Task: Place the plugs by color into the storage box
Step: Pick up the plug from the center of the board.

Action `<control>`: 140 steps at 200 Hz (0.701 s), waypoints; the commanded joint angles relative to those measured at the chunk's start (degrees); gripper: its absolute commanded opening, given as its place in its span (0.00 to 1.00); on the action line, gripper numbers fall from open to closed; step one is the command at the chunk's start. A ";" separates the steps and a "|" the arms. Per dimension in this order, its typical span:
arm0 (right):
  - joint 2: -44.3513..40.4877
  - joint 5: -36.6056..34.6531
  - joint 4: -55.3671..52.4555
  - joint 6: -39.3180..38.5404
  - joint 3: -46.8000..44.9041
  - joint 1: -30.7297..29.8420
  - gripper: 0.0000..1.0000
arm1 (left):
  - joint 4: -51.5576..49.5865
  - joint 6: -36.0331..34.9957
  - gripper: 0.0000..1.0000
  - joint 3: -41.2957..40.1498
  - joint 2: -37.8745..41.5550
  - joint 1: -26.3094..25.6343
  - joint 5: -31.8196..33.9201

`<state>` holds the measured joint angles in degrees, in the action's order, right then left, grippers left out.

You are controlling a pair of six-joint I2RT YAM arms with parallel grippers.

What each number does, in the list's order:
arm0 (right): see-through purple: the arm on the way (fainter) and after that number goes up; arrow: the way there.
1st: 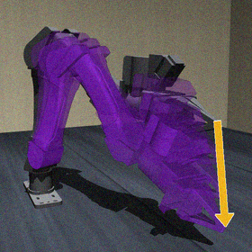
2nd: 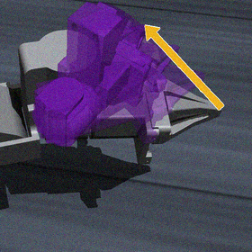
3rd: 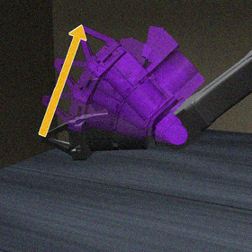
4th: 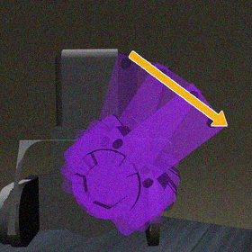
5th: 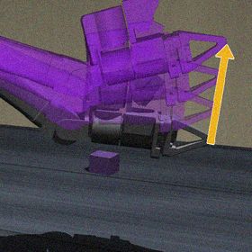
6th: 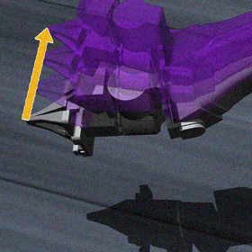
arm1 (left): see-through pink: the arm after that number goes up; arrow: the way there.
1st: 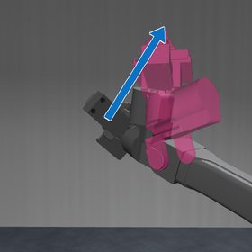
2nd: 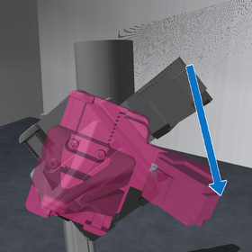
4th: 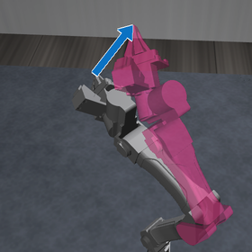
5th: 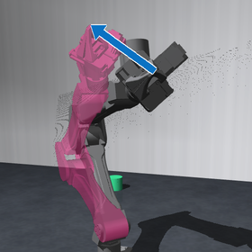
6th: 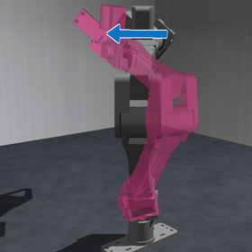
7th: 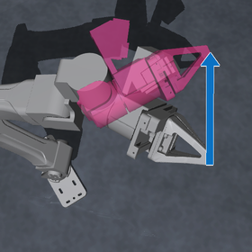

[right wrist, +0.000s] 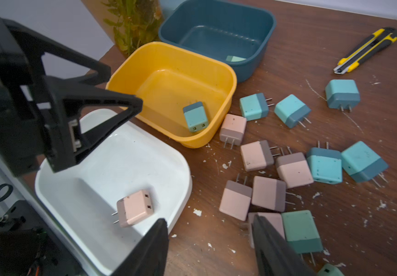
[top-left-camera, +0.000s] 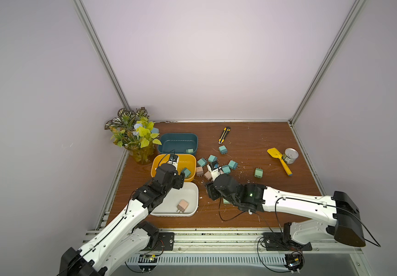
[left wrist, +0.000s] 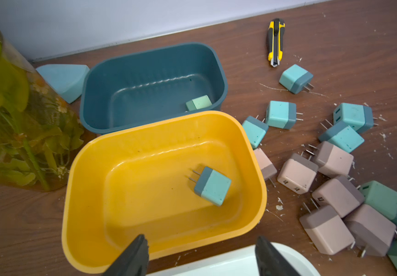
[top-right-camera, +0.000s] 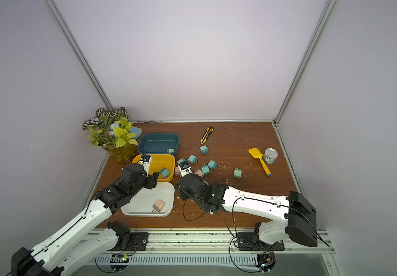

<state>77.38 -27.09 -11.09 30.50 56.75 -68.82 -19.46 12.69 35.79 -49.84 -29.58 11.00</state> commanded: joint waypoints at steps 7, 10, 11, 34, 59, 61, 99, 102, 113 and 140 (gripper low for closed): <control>-4.66 -1.91 -1.87 0.70 -1.94 4.28 0.62 | 3.08 0.30 0.72 4.47 -4.11 -0.41 -3.90; -5.01 -1.80 -2.08 0.67 -2.20 4.77 0.62 | 3.34 0.32 0.73 4.88 -4.73 -0.45 -4.16; -5.16 -1.77 -2.08 0.73 -2.27 4.93 0.62 | 3.48 0.32 0.72 5.02 -4.91 -0.45 -4.29; -7.21 -0.02 -2.53 0.48 -3.81 8.81 0.62 | 6.15 0.17 0.72 7.78 -10.15 -0.50 -6.76; -8.29 3.04 -3.66 0.52 -4.37 13.64 0.62 | 8.26 -0.12 0.72 11.63 -16.47 -0.81 -9.63; -8.34 3.35 -3.76 0.52 -4.37 14.04 0.62 | 8.34 -0.14 0.72 11.99 -17.05 -0.89 -9.81; -7.45 9.92 -4.86 0.04 -4.02 21.61 0.62 | 9.46 -1.07 0.72 20.99 -29.62 -3.61 -13.91; -7.23 10.48 -4.94 0.00 -4.02 22.18 0.62 | 9.37 -1.15 0.71 21.90 -30.91 -4.02 -13.97; -6.90 12.83 -5.23 0.04 -4.10 24.30 0.62 | 8.98 -1.69 0.72 25.20 -35.25 -6.14 -13.84; -8.23 13.79 -6.53 0.04 -5.30 26.57 0.62 | 6.99 -2.23 0.71 33.27 -45.73 -10.61 -15.30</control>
<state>70.67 -16.43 -15.92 30.68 52.56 -43.64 -11.27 11.66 63.92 -89.21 -36.58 -1.43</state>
